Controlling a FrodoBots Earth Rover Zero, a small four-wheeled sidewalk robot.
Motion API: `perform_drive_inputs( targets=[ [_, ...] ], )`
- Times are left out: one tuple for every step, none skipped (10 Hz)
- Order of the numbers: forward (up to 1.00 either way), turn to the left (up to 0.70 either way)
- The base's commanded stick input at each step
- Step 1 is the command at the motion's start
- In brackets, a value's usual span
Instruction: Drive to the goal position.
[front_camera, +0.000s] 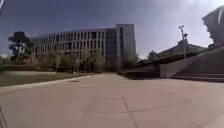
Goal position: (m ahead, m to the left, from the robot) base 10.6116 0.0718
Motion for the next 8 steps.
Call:
perform_drive_inputs(
  targets=[
    [1.0, -0.09],
    [1.0, -0.09],
    [1.0, -0.09],
    [1.0, -0.09],
    [1.0, -0.09],
    [1.0, -0.09],
    [1.0, -0.09],
    [1.0, -0.09]
  ],
)
